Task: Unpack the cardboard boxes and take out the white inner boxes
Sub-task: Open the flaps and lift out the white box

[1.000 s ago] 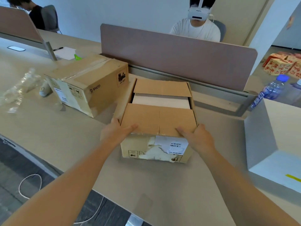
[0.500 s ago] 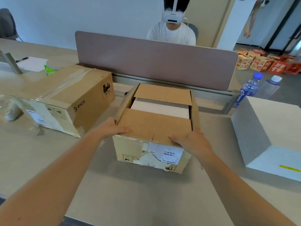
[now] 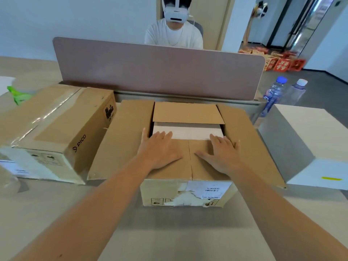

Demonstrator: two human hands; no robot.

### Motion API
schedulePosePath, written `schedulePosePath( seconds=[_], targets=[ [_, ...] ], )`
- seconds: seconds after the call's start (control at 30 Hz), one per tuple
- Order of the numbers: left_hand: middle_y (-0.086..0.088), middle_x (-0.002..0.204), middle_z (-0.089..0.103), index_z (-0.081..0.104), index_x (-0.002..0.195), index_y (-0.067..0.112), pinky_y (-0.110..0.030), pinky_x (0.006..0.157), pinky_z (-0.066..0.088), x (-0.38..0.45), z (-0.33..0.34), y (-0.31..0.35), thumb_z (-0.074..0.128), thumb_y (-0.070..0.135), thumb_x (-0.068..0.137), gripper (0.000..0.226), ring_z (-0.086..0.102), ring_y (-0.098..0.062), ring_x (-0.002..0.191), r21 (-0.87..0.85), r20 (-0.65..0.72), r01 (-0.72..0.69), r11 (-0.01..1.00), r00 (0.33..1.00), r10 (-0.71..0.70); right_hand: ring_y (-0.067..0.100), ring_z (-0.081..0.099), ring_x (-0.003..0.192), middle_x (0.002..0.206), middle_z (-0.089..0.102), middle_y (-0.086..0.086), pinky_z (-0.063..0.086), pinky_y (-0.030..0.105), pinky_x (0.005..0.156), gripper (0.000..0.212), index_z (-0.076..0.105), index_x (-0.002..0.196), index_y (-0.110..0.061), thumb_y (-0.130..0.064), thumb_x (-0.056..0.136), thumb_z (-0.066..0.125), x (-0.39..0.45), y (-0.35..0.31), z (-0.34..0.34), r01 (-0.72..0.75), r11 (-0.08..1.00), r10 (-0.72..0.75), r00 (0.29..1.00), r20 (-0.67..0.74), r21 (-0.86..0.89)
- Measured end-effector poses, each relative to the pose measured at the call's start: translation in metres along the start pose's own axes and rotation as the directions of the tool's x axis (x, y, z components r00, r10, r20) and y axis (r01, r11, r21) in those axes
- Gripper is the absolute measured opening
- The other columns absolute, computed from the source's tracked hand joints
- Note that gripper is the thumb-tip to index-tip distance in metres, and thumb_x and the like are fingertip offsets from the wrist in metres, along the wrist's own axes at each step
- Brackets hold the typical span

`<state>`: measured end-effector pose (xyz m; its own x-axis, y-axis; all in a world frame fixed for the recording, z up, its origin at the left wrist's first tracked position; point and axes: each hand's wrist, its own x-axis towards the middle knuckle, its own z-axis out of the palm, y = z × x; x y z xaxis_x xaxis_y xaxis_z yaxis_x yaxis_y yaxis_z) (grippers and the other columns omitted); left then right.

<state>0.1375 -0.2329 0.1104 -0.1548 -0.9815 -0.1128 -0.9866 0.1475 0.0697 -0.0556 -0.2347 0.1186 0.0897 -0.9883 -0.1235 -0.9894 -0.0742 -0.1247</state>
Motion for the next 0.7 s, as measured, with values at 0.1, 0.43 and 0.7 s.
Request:
schedulePosePath(
  seconds=[0.1, 0.43, 0.7],
  targets=[
    [-0.002, 0.149, 0.033, 0.021, 0.147, 0.017, -0.05, 0.115, -0.003, -0.003, -0.005, 0.001, 0.036, 0.066, 0.086, 0.079, 0.028, -0.02, 0.138, -0.005, -0.052, -0.015, 1.0, 0.999, 0.015, 0.021, 0.018, 0.142, 0.151, 0.027, 0.003, 0.0, 0.051, 0.115, 0.076, 0.017, 0.147, -0.017, -0.063, 0.088, 0.035, -0.003, 0.001, -0.006, 0.006, 1.0, -0.006, 1.0, -0.023, -0.004],
    [-0.002, 0.142, 0.041, 0.026, 0.144, 0.017, -0.037, 0.107, 0.026, -0.065, -0.065, 0.022, 0.035, 0.063, 0.089, 0.072, 0.038, -0.023, 0.129, 0.007, -0.33, -0.003, 1.0, 0.944, 0.005, 0.026, 0.029, 0.134, 0.142, 0.04, 0.003, 0.008, 0.043, 0.116, 0.055, 0.033, 0.14, -0.019, -0.05, 0.095, 0.033, -0.064, 0.01, -0.067, 0.164, 0.984, -0.176, 0.949, -0.261, -0.066],
    [0.003, 0.076, 0.056, 0.054, 0.079, 0.017, -0.03, 0.07, 0.042, -0.147, -0.067, 0.04, 0.034, 0.051, 0.094, 0.042, 0.054, -0.017, 0.074, -0.143, -0.452, 0.028, 0.989, 0.887, -0.09, 0.017, 0.051, 0.067, 0.071, 0.054, -0.002, 0.037, 0.028, 0.064, 0.03, 0.051, 0.078, -0.018, -0.042, 0.094, 0.041, -0.135, 0.021, -0.079, 0.375, 0.92, -0.324, 0.893, -0.313, 0.116]
  ],
)
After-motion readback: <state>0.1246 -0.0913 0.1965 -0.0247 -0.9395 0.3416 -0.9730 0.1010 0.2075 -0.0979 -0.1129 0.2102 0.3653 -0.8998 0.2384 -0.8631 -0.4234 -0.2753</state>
